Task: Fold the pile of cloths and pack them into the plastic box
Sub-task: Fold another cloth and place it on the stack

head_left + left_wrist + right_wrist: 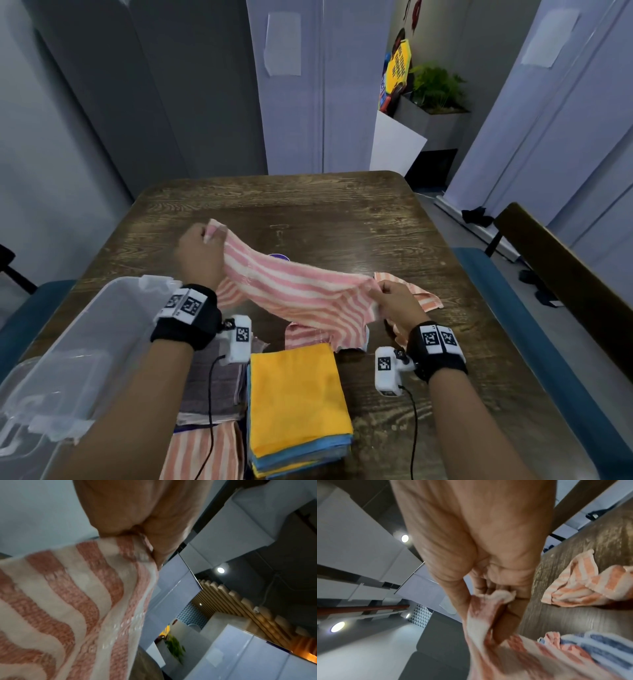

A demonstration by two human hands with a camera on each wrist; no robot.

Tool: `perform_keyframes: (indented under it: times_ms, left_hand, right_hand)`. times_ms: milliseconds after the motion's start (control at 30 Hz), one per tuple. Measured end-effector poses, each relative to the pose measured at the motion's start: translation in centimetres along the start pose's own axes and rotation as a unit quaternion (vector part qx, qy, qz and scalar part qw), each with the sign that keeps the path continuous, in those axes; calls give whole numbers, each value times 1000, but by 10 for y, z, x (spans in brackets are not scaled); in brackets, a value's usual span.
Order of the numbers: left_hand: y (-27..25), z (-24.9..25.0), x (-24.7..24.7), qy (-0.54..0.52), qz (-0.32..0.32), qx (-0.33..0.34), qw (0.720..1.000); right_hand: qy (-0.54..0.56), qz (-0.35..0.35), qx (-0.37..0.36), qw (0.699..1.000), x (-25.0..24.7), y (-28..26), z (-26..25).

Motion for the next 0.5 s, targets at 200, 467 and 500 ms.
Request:
perform_keyframes:
  times_ms: [200, 467, 500]
  left_hand:
    - [-59, 1, 68, 35, -204, 108, 972]
    - [-136, 3, 113, 19, -339, 199, 919]
    - [-137, 2, 114, 26, -341, 208, 916]
  right_hand:
    - [85, -140, 66, 984, 38, -12, -4]
    - [195, -177, 74, 962, 56, -24, -13]
    - [207, -169, 72, 961, 54, -24, -14]
Point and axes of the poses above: each hand's wrist, its own y-axis towards the middle knuckle, its own x-axis out of the palm, z = x × y, the point moved 3 cm from there along y, towards the middle knuckle, and after that the axes turned 3 degrees about -z, right-handed, at the moved point
